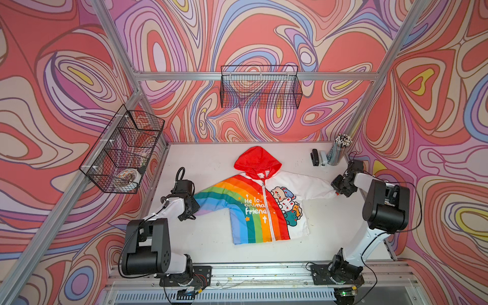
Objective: Unzip the jacket
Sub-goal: Flatten out the jacket at the center of the board.
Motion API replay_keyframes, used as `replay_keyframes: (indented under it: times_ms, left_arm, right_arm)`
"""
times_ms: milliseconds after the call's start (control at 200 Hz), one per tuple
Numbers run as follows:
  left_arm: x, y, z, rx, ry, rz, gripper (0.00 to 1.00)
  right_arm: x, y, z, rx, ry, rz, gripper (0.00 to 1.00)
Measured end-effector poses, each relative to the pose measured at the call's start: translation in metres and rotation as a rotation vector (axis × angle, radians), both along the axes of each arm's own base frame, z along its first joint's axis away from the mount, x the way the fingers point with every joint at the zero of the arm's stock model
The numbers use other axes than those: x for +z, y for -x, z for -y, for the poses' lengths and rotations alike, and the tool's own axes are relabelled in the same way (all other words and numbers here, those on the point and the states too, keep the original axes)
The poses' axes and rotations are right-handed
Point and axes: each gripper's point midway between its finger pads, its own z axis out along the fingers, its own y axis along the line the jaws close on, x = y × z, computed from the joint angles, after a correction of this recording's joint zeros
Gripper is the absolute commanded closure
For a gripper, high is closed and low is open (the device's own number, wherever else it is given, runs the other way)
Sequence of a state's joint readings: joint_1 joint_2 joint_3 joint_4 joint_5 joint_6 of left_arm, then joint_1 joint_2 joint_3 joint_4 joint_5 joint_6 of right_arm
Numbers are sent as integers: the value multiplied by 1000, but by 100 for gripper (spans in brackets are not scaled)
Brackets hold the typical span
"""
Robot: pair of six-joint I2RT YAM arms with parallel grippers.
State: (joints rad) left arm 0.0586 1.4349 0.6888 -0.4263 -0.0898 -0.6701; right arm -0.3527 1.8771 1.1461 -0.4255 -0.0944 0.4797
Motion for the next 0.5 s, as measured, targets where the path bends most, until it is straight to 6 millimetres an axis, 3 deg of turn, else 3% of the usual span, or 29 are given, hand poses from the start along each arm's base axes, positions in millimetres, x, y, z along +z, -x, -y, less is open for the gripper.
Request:
replay_keyframes:
  times_ms: [80, 501]
  left_arm:
    - [-1, -2, -2, 8, 2, -1, 100]
    - [0, -6, -20, 95, 72, 30, 98]
  right_arm:
    - [0, 1, 1, -3, -2, 3, 100]
    - [-1, 24, 17, -83, -29, 14, 100]
